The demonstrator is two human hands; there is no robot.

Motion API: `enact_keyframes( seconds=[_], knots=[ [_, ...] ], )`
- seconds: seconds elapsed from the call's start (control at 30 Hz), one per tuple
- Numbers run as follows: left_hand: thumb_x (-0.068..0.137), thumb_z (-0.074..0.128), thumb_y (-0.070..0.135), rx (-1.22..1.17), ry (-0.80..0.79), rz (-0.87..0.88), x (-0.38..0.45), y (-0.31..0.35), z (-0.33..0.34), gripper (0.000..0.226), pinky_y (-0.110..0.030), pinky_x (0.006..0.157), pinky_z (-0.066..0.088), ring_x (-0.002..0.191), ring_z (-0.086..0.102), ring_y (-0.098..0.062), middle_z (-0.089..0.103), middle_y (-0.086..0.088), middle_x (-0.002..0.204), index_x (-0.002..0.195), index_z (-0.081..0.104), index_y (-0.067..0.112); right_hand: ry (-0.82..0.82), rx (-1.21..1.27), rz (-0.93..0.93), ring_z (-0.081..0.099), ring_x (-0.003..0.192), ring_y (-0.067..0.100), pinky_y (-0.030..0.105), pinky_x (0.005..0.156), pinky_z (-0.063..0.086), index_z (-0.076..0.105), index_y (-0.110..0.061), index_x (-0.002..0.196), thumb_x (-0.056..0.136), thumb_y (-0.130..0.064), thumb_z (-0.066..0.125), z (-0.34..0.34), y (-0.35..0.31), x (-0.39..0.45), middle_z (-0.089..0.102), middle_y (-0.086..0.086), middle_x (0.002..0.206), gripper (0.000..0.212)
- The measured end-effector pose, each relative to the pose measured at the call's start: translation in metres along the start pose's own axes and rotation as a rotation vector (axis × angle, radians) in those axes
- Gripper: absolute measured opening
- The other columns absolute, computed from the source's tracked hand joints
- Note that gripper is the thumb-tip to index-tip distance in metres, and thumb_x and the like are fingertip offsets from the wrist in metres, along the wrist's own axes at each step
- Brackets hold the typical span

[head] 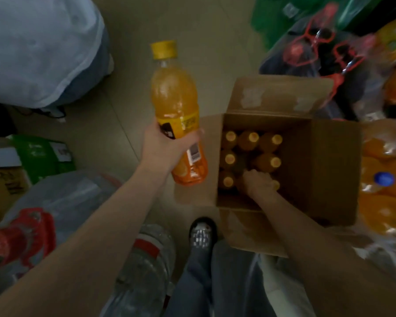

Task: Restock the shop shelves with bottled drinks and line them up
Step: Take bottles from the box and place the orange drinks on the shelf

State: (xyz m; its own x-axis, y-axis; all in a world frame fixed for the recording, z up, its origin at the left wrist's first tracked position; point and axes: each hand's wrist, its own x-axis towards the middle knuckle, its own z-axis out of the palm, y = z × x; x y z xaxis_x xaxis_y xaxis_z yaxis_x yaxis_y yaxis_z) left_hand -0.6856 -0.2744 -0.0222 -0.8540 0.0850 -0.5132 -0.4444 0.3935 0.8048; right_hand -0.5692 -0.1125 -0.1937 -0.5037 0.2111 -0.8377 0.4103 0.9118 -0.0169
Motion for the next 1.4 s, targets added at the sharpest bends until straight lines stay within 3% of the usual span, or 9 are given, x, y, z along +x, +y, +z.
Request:
enact_keyframes(
  seconds=[0.27,0.4,0.53,0.63,0.87,1.0,1.17,1.3,1.4],
  knots=[
    [0.062,0.083,0.02,0.041,-0.147,-0.062,-0.049,0.062,0.022,0.047,-0.032,0.076,0.052,0.086,0.064,-0.013,0.065,0.007,0.088,0.101,0.056,0.022,0.252,0.081,-0.234,0.058,0.103,0.035,0.035,0.078,0.046,0.051,-0.009,0.112,0.075,-0.03,0.071,-0.13,0.038,-0.12,0.06,0.015,0.109,0.047],
    [0.067,0.081,0.013,0.053,-0.279,0.069,-0.098,0.185,0.019,0.041,-0.012,0.058,0.047,0.069,0.057,0.0,0.059,0.011,0.078,0.097,0.053,0.02,0.505,0.264,-0.342,0.059,0.094,0.033,0.031,0.066,0.035,0.055,-0.006,0.108,0.07,-0.021,0.075,-0.264,0.068,-0.273,0.063,0.011,0.098,0.044],
    [0.073,0.076,0.012,-0.005,-0.414,0.21,-0.16,0.329,0.007,0.025,-0.009,0.051,0.045,0.057,0.057,0.005,0.059,0.009,0.075,0.084,0.055,0.022,0.885,0.388,-0.346,0.053,0.077,0.016,0.018,0.063,0.026,0.061,-0.006,0.098,0.064,-0.031,0.066,-0.377,0.079,-0.443,0.062,0.005,0.086,0.043],
    [0.081,0.068,0.021,-0.117,-0.569,0.201,-0.214,0.423,-0.004,0.011,-0.027,0.069,0.053,0.068,0.062,-0.01,0.064,0.0,0.082,0.086,0.058,0.022,1.185,0.519,-0.283,0.045,0.071,0.004,0.017,0.06,0.029,0.062,-0.012,0.096,0.063,-0.04,0.06,-0.434,0.094,-0.571,0.055,-0.004,0.079,0.043],
    [0.086,0.057,0.017,-0.168,-0.832,0.351,-0.335,0.559,0.005,0.004,-0.023,0.055,0.052,0.056,0.061,-0.013,0.063,-0.003,0.073,0.09,0.057,0.017,1.857,0.74,-0.115,0.052,0.081,0.021,0.026,0.069,0.04,0.063,-0.006,0.081,0.074,-0.049,0.061,-0.467,0.162,-0.781,0.056,0.01,0.079,0.044],
    [0.084,0.063,0.011,-0.036,-0.879,0.583,-0.4,0.591,0.038,0.012,-0.022,0.056,0.051,0.06,0.063,-0.009,0.063,0.0,0.078,0.088,0.056,0.019,1.722,0.852,0.105,0.05,0.081,0.016,0.025,0.061,0.034,0.049,-0.019,0.078,0.089,-0.039,0.057,-0.444,0.208,-0.832,0.055,0.006,0.087,0.024],
    [0.075,0.075,0.013,0.177,-0.989,0.916,-0.451,0.601,0.088,0.046,-0.034,0.086,0.045,0.102,0.058,-0.022,0.062,-0.005,0.108,0.113,0.05,0.018,1.555,0.734,0.487,0.056,0.08,0.024,0.029,0.058,0.032,0.046,-0.007,0.103,0.093,-0.039,0.05,-0.382,0.262,-0.862,0.052,0.005,0.086,0.034],
    [0.069,0.08,0.009,0.273,-1.012,1.105,-0.481,0.605,0.145,0.07,-0.039,0.097,0.042,0.113,0.053,-0.023,0.057,-0.008,0.118,0.128,0.042,0.013,1.641,0.872,0.608,0.051,0.081,0.025,0.03,0.063,0.032,0.046,-0.008,0.107,0.095,-0.034,0.05,-0.351,0.314,-0.887,0.052,0.005,0.086,0.028],
    [0.054,0.082,0.037,0.297,-0.959,1.198,-0.502,0.609,0.188,0.09,-0.045,0.1,0.04,0.118,0.05,-0.027,0.056,-0.009,0.123,0.131,0.042,0.013,1.862,1.024,0.58,0.051,0.082,0.022,0.031,0.064,0.036,0.049,-0.007,0.106,0.095,-0.03,0.051,-0.338,0.356,-0.892,0.053,0.001,0.082,0.025]
  ],
)
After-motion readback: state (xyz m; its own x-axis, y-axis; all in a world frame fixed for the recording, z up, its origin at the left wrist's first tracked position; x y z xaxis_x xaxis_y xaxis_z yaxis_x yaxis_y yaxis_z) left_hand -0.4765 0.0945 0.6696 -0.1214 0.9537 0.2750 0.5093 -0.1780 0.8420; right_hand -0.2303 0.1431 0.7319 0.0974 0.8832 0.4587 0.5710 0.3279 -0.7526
